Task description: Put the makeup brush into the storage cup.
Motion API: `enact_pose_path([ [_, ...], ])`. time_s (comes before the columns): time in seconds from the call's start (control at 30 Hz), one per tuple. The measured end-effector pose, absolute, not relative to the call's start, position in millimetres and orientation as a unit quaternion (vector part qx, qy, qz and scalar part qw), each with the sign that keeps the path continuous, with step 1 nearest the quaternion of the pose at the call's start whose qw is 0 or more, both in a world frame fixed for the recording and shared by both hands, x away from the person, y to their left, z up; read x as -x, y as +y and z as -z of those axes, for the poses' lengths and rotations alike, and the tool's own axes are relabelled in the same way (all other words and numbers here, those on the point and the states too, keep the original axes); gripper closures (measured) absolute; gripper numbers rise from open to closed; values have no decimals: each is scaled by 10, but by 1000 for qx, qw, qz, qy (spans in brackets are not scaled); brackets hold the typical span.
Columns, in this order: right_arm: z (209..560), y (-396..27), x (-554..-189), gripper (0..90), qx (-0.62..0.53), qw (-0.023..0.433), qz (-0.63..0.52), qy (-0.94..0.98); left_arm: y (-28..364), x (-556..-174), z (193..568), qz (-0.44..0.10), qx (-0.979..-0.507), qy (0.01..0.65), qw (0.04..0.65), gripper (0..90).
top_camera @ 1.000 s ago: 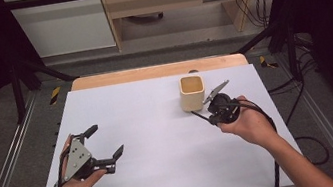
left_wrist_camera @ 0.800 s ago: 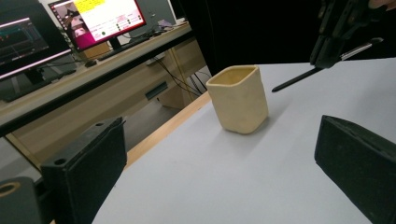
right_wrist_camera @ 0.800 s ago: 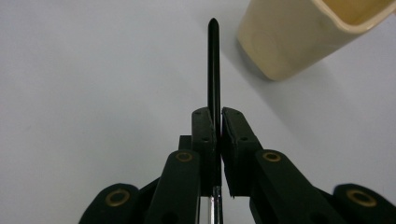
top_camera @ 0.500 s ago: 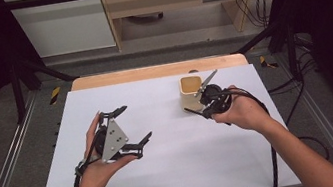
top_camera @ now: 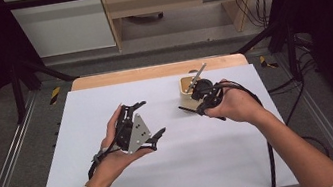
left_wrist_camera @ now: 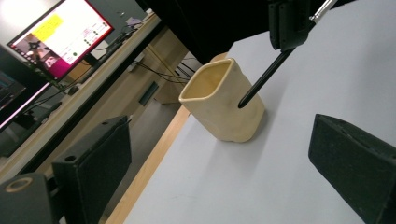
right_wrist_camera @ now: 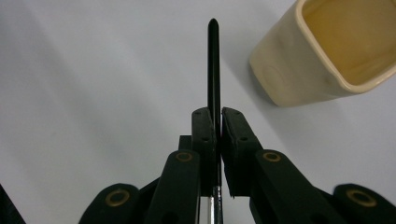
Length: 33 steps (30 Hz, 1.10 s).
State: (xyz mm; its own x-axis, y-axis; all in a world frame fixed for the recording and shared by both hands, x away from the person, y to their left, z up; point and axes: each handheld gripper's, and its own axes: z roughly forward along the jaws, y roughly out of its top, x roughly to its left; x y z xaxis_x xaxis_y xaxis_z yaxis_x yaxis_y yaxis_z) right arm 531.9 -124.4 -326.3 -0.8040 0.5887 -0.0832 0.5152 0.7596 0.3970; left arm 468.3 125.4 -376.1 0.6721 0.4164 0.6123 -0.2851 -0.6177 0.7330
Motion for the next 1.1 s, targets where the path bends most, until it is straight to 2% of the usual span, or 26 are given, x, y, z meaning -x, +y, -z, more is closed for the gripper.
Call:
enact_pose_path([
  [0.53, 3183, -1076, -5346, 841, -289, 92, -165, 938, 1021, -4623, 3934, -396, -813, 1, 427, 36],
  [1.1, 3152, -967, -5304, 842, -279, 76, -157, 944, 919, -4651, 4011, -417, -815, -9, 402, 102],
])
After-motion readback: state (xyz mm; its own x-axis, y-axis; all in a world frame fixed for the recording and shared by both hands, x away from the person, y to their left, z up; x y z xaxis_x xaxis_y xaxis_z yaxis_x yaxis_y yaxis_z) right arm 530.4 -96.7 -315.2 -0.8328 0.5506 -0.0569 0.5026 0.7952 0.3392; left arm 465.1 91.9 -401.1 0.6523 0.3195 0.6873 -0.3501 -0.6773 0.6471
